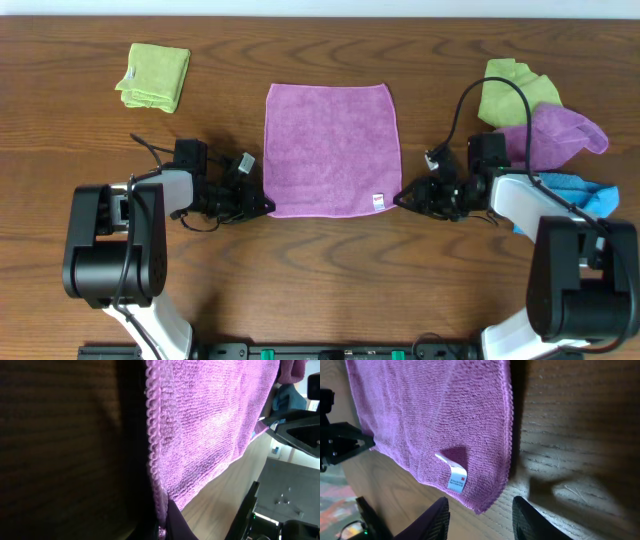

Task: Fold the cloth
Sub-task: 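Lower the right gripper to the purple cloth's right edge and grasp it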

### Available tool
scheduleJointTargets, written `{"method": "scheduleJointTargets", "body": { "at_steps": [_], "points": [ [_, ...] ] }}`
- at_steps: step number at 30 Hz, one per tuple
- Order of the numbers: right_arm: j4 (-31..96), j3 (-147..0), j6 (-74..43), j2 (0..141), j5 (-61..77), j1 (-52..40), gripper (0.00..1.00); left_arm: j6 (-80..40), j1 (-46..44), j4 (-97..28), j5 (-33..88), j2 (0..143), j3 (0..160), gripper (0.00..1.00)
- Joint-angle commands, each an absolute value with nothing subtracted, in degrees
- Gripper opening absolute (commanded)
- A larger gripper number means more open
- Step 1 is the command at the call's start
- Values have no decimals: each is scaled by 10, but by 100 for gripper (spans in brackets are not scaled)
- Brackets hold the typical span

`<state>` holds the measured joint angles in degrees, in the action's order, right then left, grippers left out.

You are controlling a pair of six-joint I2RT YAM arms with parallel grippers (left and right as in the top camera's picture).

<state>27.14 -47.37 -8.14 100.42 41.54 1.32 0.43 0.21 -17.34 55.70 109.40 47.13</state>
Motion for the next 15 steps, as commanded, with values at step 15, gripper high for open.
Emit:
{"method": "scheduleJointTargets", "body": {
  "at_steps": [15],
  "points": [
    [239, -471, -142, 1076, 388, 15, 35, 13, 0, -173, 534, 1101, 469, 6]
  ]
}}
